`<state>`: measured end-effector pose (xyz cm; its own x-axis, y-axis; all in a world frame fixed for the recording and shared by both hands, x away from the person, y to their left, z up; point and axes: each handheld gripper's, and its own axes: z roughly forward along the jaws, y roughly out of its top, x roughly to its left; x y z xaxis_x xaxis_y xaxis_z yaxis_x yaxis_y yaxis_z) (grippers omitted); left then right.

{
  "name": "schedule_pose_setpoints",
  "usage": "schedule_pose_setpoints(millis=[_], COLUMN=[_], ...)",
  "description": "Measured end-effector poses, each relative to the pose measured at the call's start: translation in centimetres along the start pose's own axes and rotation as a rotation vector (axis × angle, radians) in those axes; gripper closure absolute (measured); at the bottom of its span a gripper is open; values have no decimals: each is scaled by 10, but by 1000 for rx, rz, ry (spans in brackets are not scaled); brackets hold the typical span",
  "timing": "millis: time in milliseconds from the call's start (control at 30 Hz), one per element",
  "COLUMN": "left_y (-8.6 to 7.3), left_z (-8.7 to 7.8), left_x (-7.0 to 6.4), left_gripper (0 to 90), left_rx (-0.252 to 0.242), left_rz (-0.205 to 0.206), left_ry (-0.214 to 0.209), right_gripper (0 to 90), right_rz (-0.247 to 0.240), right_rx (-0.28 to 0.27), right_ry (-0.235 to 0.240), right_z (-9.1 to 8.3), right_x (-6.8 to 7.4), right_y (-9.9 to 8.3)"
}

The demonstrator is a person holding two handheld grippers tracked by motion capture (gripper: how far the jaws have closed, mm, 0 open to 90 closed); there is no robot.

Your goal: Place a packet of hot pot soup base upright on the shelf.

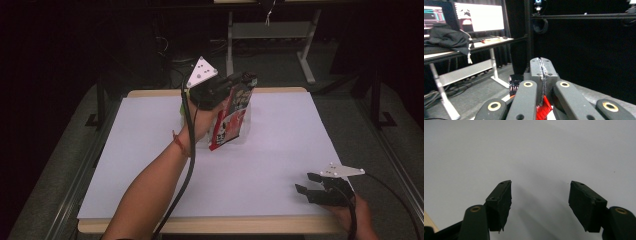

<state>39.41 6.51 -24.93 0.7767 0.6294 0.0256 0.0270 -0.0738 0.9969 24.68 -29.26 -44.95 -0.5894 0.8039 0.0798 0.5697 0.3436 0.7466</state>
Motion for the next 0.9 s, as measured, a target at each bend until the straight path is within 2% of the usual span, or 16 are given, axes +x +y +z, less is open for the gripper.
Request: schedule_pose_setpoints(millis=[67,167,333,367,500,567,700,733,833,900], left_y=[0,-1,-4,-5,-11,-14,-21,-23,-28,-30], left_z=[6,17,37,41,55,61,72,75,84,88], left_x=[3,8,8,8,11,12,15,16,16,17], left_gripper=[900,900,900,900,900,900,899,899,899,899], left_rx=[10,11,29,30,43,54,73,72,79,74], left_rz=[5,-9,7,-2,-4,17,21,10,28,20], left_ry=[16,37,65,69,95,125,154,153,172,189], right_gripper=[342,342,343,343,343,343,344,344,344,345], right_rz=[-3,-4,0,-1,-7,-5,1,-1,-1,3], right_rx=[-1,-1,-1,1,-1,-2,-3,0,-2,1], right_ry=[1,2,3,3,3,3,5,5,4,6], right_z=[0,0,0,0,-1,-1,-2,-2,-2,-2], right_x=[0,1,0,0,0,0,0,0,0,0], right_y=[0,0,0,0,0,-1,-1,-1,-1,-2])
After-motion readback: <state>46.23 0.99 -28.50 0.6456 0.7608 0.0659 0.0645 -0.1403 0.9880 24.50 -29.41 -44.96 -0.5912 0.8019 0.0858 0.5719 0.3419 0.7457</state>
